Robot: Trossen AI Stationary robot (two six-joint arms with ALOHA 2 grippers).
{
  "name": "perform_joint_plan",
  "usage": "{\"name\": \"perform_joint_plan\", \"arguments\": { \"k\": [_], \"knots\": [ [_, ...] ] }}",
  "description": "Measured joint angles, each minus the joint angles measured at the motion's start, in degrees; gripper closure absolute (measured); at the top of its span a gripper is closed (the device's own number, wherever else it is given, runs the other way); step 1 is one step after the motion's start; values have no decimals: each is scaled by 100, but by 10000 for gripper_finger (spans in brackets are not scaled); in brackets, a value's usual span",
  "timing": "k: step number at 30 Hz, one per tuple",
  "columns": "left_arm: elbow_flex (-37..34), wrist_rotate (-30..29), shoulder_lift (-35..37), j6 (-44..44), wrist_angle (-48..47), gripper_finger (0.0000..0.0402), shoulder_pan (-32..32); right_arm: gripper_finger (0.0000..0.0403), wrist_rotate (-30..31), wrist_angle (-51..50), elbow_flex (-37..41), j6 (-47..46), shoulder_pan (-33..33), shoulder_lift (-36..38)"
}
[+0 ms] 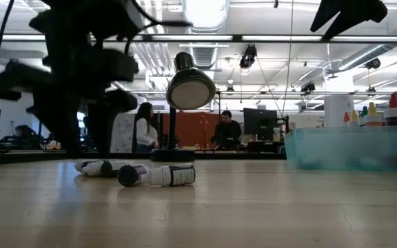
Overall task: Pick & Place food coloring
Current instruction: Put the top small purple food coloring bottle into the green bin
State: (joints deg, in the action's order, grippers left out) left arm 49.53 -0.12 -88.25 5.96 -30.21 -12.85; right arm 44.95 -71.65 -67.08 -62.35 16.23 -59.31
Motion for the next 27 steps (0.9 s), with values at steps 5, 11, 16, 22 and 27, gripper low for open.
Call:
{"name": "perform_joint_plan", "arguments": {
  "k": [5,11,16,22,27],
  "knots": [
    [-141,-13,-215,-143,76,216,57,179,-6,3,54,-125,0,-1],
    [-184,10,-336,-213,98,258,112,179,-2,2,69,-212,0,-4],
    [-134,-82,-353,-216,70,324,157,179,0,3,79,-224,0,-6],
    [619,-646,-349,24,-448,374,452,179,2,6,80,-444,0,-4],
    [1763,-854,-344,435,-10,370,876,179,2,14,49,-478,0,-2]
  ]
}}
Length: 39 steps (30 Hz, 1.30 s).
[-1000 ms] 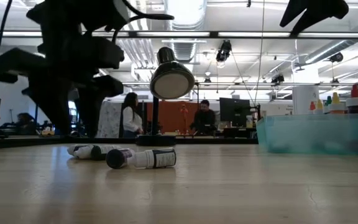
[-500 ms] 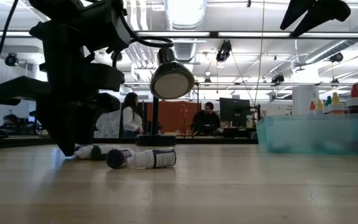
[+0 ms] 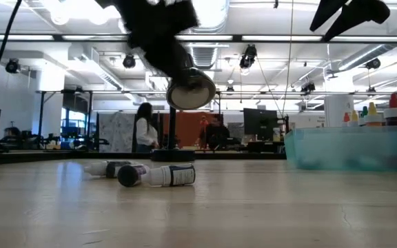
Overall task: Pick & Place food coloring
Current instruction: Put the top small purple food coloring bottle into the green bin, then put the small red food coloring bottle into the green bin
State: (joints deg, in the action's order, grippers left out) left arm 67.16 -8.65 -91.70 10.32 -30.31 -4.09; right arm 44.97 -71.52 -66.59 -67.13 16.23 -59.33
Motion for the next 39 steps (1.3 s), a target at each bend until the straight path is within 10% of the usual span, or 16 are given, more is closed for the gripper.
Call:
{"name": "perform_joint_plan", "arguments": {
  "k": [14,23,39],
  "knots": [
    [3702,757,-3073,-223,2148,364,728,179,1373,-25,-1191,581,195,11],
    [6788,123,-4849,-821,-936,273,712,179,913,-533,-1120,72,201,0],
    [1032,732,-342,197,-708,248,479,179,904,-800,-845,25,199,-4]
  ]
}}
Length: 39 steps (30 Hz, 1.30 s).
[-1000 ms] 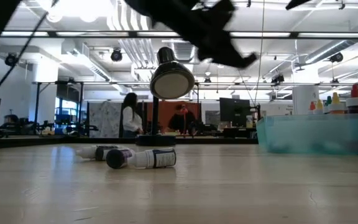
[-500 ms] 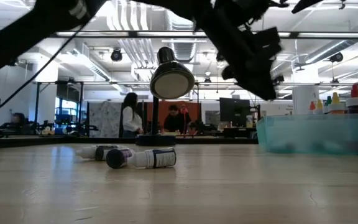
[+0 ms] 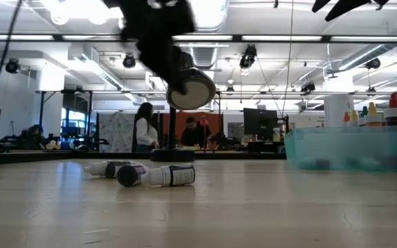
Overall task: Pick & Place food coloring
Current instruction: Put the small red food coloring bottle into the green bin
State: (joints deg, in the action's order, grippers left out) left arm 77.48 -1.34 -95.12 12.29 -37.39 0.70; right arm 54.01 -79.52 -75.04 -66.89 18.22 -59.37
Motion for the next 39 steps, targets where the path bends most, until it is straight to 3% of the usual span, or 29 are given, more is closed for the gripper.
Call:
{"name": "perform_joint_plan", "arguments": {
  "k": [3,6,10,14,17,29,34,39],
  "knots": [
    [-1233,428,785,-302,299,248,-217,179,-1,1,41,6,0,-7],
    [-2132,523,1246,-1635,343,248,-511,179,-5,10,51,74,0,-11],
    [-2898,363,1590,-3317,619,248,-998,179,-7,35,51,84,0,-11],
    [-3323,-94,1532,-4025,1275,248,-1487,179,-5,45,56,73,0,-11],
    [-3451,-198,1300,-4441,1755,248,-1635,179,-5,52,60,60,0,-11],
    [-3136,-425,313,-5148,1785,248,-1665,179,-69,59,60,-90,2,-126],
    [-2977,-566,330,-5141,1566,248,-1663,179,-163,52,60,-173,2,-160],
    [-2975,-639,461,-4181,1626,248,-1697,179,-163,52,60,-171,2,-160]
  ]
}}
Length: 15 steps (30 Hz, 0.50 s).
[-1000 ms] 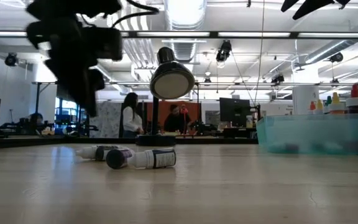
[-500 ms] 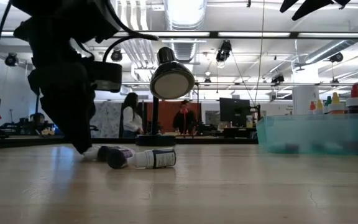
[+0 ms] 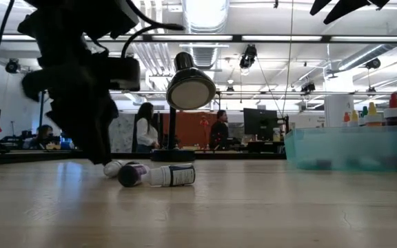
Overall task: Pick & Place food coloring
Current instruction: Put the small red food coloring bottle into the green bin
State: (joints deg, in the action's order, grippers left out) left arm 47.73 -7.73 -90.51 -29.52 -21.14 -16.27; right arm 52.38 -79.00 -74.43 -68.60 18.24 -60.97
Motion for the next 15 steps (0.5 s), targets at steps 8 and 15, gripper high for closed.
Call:
{"name": "perform_joint_plan", "arguments": {
  "k": [8,15],
  "knots": [
    [5,68,-8,2564,-38,248,-49,179,-10,-6,0,20,-2,0],
    [23,293,1,3773,-32,248,-51,179,-44,-13,0,20,0,0]
  ]
}}
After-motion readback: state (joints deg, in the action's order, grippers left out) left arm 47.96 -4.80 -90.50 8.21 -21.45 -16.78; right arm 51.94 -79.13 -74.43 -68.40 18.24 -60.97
